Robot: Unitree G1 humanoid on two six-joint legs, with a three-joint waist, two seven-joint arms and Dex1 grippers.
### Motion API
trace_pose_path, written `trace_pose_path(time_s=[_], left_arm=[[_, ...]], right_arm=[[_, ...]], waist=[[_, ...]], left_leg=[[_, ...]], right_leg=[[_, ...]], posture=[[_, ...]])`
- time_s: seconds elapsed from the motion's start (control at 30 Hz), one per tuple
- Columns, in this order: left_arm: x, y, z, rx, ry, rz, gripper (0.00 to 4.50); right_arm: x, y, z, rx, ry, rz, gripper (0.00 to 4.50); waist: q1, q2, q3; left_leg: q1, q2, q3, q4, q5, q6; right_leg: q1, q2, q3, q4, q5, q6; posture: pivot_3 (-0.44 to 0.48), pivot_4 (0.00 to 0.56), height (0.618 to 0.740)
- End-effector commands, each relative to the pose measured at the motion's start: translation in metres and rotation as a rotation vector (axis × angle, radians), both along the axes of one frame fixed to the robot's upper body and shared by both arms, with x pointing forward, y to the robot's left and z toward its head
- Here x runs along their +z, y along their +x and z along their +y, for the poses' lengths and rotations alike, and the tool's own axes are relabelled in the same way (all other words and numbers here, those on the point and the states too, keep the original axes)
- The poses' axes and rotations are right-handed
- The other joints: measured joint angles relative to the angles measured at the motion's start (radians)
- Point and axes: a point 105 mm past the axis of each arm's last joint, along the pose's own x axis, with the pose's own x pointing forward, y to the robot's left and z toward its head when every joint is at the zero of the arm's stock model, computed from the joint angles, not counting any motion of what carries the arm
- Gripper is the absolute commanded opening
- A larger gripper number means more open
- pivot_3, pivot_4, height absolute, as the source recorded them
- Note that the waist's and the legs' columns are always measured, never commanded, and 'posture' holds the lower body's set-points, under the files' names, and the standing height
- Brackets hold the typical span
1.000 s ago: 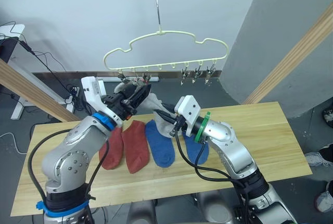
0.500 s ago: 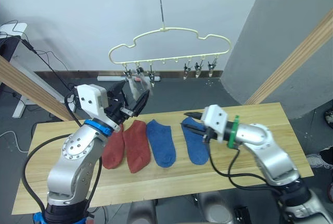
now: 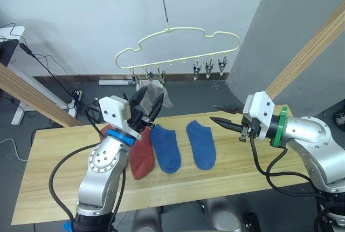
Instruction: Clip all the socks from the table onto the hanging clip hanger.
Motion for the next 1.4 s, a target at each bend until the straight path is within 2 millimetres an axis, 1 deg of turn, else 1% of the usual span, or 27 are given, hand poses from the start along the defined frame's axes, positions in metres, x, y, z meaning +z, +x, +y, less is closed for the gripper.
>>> trace_pose_path(time_s=[0.03, 0.17, 0.3, 0.4, 0.7, 0.9, 1.07, 1.4], left_arm=[[0.004, 0.001, -0.006, 0.009, 0.002, -0.040, 2.28], [0.001, 0.006, -0.008, 0.022, -0.010, -0.042, 2.28], [-0.002, 0.011, -0.006, 0.049, -0.022, -0.040, 2.28], [-0.003, 0.020, -0.002, 0.087, -0.048, -0.045, 2.28], [-0.003, 0.032, 0.000, 0.098, -0.074, -0.040, 2.28], [0.000, 0.038, -0.006, 0.061, -0.071, -0.043, 2.28], [0.000, 0.039, -0.010, 0.041, -0.073, -0.041, 2.28], [0.006, 0.043, -0.007, 0.068, -0.082, -0.064, 2.28]], right_arm=[[0.012, -0.007, 0.000, 0.010, 0.011, -0.043, 1.51], [0.012, -0.008, -0.001, 0.006, 0.009, -0.039, 1.51], [0.011, -0.007, -0.002, -0.003, 0.011, -0.037, 1.51], [0.011, -0.007, -0.004, -0.011, 0.009, -0.035, 1.51], [0.014, -0.009, -0.004, -0.004, 0.019, -0.035, 1.51], [0.016, -0.011, -0.002, 0.005, 0.027, -0.032, 1.51], [0.017, -0.011, -0.002, 0.003, 0.029, -0.028, 1.51], [0.016, -0.011, -0.003, 0.000, 0.034, -0.021, 1.51]], waist=[[-0.001, 0.000, 0.000], [-0.002, 0.000, 0.000], [-0.004, 0.000, 0.000], [-0.005, 0.000, 0.000], [-0.013, 0.000, 0.000], [-0.020, 0.000, 0.000], [-0.025, 0.000, 0.000], [-0.026, 0.000, 0.000]], left_leg=[[0.000, 0.000, 0.000, 0.000, 0.000, 0.000], [0.000, 0.000, 0.000, 0.000, 0.000, 0.000], [0.000, 0.000, 0.000, 0.000, 0.000, 0.000], [0.000, 0.000, 0.000, 0.000, 0.000, 0.000], [0.000, 0.000, 0.000, 0.000, 0.000, 0.000], [0.000, 0.000, 0.000, 0.000, 0.000, 0.000], [0.000, 0.000, 0.000, 0.000, 0.000, 0.000], [0.000, 0.000, 0.000, 0.000, 0.000, 0.000]], right_leg=[[0.000, 0.000, 0.000, 0.000, 0.000, 0.000], [0.000, 0.000, 0.000, 0.000, 0.000, 0.000], [0.000, 0.000, 0.000, 0.000, 0.000, 0.000], [0.000, 0.000, 0.000, 0.000, 0.000, 0.000], [0.000, 0.000, 0.000, 0.000, 0.000, 0.001], [0.000, 0.000, 0.000, 0.000, 0.000, 0.002], [0.000, 0.000, 0.000, 0.000, 0.000, 0.001], [0.000, 0.000, 0.000, 0.000, 0.000, 0.002]], posture=[[-0.291, 0.289, 0.740], [-0.291, 0.289, 0.740], [-0.303, 0.288, 0.740], [-0.311, 0.287, 0.740], [-0.317, 0.285, 0.740], [-0.319, 0.284, 0.740], [-0.327, 0.284, 0.740], [-0.330, 0.282, 0.740]])
